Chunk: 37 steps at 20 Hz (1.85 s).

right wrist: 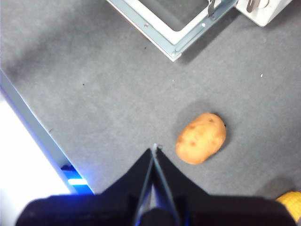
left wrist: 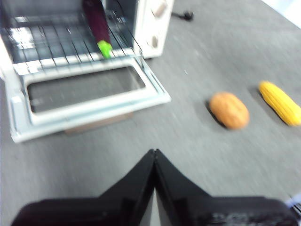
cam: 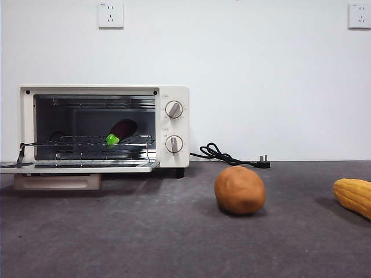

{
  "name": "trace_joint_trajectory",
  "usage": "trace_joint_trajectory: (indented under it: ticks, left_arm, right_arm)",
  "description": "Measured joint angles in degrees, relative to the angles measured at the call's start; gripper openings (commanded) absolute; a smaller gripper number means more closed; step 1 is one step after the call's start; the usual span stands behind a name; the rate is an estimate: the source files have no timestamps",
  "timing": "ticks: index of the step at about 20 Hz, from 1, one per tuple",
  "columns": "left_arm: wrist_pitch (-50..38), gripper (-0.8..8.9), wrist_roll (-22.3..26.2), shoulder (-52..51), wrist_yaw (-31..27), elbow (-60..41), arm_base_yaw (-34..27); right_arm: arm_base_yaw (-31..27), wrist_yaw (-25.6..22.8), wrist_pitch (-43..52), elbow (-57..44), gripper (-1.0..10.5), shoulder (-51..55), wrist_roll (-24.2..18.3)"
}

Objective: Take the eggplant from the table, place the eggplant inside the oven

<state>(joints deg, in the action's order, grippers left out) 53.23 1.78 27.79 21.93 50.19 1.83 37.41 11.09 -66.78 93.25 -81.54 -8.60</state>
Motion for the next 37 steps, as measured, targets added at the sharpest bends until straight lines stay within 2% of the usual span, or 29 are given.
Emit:
trace_joint_trajectory:
  ticks: [3,6,10,14,16,21,25,29,32,37]
  left_arm:
    - [-5.4,-0.06,-0.3,7.2,-0.9,0.0,-0.2]
    - [-13.8,-0.07,-0.3,17.5,0.9,0.0,-3.9]
    - [-23.4,-0.07,-1.1,32.5,12.6,0.0,-15.5]
    - [-29.4,-0.07,-1.9,44.6,20.5,0.0,-25.5]
    - [-31.5,-0.07,-1.9,49.9,22.8,0.0,-28.0]
    - [-34.6,-0.07,-1.6,59.1,22.5,0.0,-29.3]
    - [-38.4,-0.07,-0.7,62.9,17.1,0.0,-29.3]
    - [-42.2,-0.07,-0.5,66.6,16.7,0.0,-29.3]
    - [-42.7,-0.07,-0.5,70.4,16.3,0.2,-28.6]
    - [-45.6,-0.07,-0.5,74.2,16.9,0.5,-27.2]
  right_arm:
    - [0.0,3.1,2.1,-4.9,-0.1,2.9,0.0]
    - [0.0,3.5,3.0,-12.3,-0.1,6.4,0.0]
    - [0.0,3.5,3.3,-19.3,-0.1,13.2,0.0]
    - [0.0,3.5,1.5,-21.3,-0.1,19.9,0.1]
    - [0.0,3.4,-0.7,-21.6,-0.1,22.8,0.3]
    - [0.0,-0.9,-6.5,-21.7,-0.1,28.9,1.3]
    - [0.0,-1.2,-8.9,-21.7,-0.1,32.8,4.2]
    - [0.0,-2.5,-10.5,-21.8,-0.1,36.1,7.8]
    - [0.0,-5.6,-10.6,-21.8,-0.1,37.7,10.4]
    - [0.0,-6.2,-10.7,-21.8,-0.1,38.2,13.6]
